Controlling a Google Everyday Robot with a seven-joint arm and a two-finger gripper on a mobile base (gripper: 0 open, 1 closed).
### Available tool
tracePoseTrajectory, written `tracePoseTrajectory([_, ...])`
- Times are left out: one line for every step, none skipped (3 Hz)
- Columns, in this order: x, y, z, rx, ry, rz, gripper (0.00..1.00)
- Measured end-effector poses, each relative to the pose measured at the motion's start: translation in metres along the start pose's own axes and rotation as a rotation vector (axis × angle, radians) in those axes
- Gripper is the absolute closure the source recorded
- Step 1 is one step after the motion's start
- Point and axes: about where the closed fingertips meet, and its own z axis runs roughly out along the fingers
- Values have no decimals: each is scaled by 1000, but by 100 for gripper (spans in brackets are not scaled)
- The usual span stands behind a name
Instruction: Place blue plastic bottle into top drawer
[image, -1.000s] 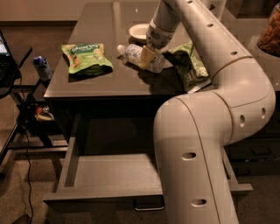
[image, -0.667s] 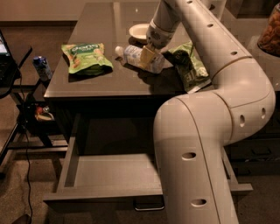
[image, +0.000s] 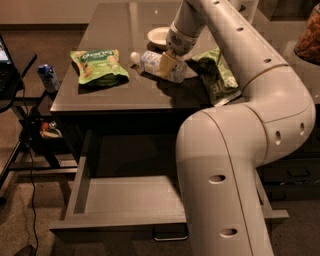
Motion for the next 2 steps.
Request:
tracePoseTrajectory([-3, 2, -10, 19, -18, -15, 100])
tracePoseTrajectory([-2, 6, -21, 29, -25, -26, 100])
